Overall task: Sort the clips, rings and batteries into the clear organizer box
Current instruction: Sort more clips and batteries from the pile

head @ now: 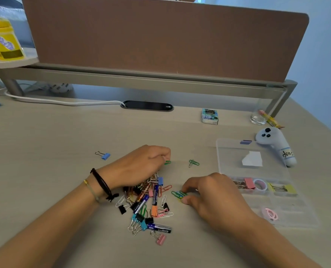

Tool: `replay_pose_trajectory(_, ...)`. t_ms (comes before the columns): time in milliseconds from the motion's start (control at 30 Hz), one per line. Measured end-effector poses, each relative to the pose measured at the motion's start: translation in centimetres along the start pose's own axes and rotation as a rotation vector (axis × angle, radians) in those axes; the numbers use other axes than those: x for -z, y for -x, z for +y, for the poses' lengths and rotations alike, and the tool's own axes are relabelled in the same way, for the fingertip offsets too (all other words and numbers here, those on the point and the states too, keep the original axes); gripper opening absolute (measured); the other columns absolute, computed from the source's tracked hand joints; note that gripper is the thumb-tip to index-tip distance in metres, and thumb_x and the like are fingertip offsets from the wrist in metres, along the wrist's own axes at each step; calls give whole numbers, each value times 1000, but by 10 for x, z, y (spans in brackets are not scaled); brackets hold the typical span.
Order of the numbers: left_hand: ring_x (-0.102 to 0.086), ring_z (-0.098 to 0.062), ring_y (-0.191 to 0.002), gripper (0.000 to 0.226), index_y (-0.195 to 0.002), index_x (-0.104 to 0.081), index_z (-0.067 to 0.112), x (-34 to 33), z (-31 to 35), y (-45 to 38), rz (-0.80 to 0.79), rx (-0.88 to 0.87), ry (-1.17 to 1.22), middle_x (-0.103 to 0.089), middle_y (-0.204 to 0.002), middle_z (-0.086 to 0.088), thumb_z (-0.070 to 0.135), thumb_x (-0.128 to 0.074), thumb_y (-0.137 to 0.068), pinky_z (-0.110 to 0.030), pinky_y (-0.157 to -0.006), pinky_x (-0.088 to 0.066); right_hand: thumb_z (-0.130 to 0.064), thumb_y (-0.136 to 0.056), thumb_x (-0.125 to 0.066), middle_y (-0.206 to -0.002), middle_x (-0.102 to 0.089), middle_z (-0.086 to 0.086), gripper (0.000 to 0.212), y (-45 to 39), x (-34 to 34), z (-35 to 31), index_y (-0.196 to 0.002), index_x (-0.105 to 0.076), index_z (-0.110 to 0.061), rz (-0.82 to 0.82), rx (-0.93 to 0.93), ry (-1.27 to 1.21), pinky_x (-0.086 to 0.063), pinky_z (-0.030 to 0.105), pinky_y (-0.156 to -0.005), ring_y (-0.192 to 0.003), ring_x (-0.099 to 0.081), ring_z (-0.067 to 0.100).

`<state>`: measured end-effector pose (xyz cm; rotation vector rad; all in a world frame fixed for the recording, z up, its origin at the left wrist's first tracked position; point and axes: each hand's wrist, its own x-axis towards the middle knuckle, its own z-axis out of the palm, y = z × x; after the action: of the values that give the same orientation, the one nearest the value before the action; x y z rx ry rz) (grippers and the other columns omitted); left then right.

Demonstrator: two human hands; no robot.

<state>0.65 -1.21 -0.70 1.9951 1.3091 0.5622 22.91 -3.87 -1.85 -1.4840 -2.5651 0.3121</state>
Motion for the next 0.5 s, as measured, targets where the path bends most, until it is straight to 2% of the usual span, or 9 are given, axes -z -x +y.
replay_pose_trajectory(133, -18, -15, -50, 27, -70, -37, 17, -2, -7, -4, -78, 61, 513, -25, -58, 1, 19, -31, -97, -32, -48, -16, -49, -96, -52, -107, -74, -2, 32, 0, -1, -2, -120, -66, -34, -9, 69, 71, -49, 36, -83, -102, -63, 26)
replay_pose_trajectory(200, -13, -13, -47, 25, -72, -36, 18, -2, -10, -4, -136, 73, 800, -23, -58, 1, 21, -31, -96, -30, -46, -10, -44, -98, -48, -99, -73, 0, 28, 0, -2, -4, -113, -66, -28, -13, 118, 150, -48, 35, -75, -93, -64, 30)
replay_pose_trajectory(233, -13, -12, -47, 24, -73, -36, 18, -2, -11, -4, -170, 72, 934, -22, -58, 1, 21, -31, -97, -29, -46, -10, -41, -97, -52, -90, -73, 1, 22, 0, -1, -7, -105, -66, -25, -10, 156, 203, -48, 34, -68, -84, -65, 30)
replay_pose_trajectory(267, -13, -11, -47, 24, -75, -37, 18, -2, -13, -4, -202, 68, 1049, -22, -59, 1, 21, -32, -98, -28, -46, -10, -38, -89, -64, -75, -70, 1, 15, 0, 0, -8, -91, -66, -23, -26, 186, 295, -45, 32, -56, -69, -64, 29)
replay_pose_trajectory(300, -15, -10, -47, 25, -76, -37, 17, -2, -14, -4, -229, 61, 1142, -22, -60, 1, 22, -32, -100, -27, -46, -10, -33, -73, -79, -58, -62, 0, 20, 1, 0, -9, -75, -63, -22, -32, 199, 359, -34, 28, -43, -51, -59, 28)
replay_pose_trajectory(333, -16, -10, -47, 25, -77, -37, 17, -1, -16, -3, -248, 50, 1215, -22, -60, 1, 23, -33, -102, -26, -46, -11, -26, -54, -89, -46, -53, -1, 33, 1, 1, -9, -63, -58, -22, -62, 215, 411, -16, 24, -38, -37, -50, 26)
replay_pose_trajectory(367, -18, -9, -47, 26, -78, -37, 16, 0, -17, -3, -263, 37, 1274, -22, -61, 1, 24, -34, -103, -25, -45, -13, -20, -39, -90, -40, -46, -1, 42, -1, 2, -10, -57, -53, -20, -61, 197, 436, -2, 22, -43, -30, -43, 26)
replay_pose_trajectory(400, -19, -9, -47, 26, -79, -38, 16, 1, -17, -3, -271, 27, 1322, -23, -61, 1, 25, -34, -104, -24, -44, -14, -15, -31, -89, -37, -42, -1, 45, -1, 1, -11, -55, -50, -19, -63, 210, 446, 5, 23, -49, -27, -39, 26)
replay_pose_trajectory(500, -20, -9, -48, 25, -80, -40, 15, 3, -17, -4, -256, 12, 1411, -24, -61, 1, 21, -33, -103, -23, -44, -15, -7, -25, -79, -37, -43, 0, 42, -2, 10, -17, -54, -50, -17, -84, 262, 514, 7, 23, -52, -32, -21, 31)
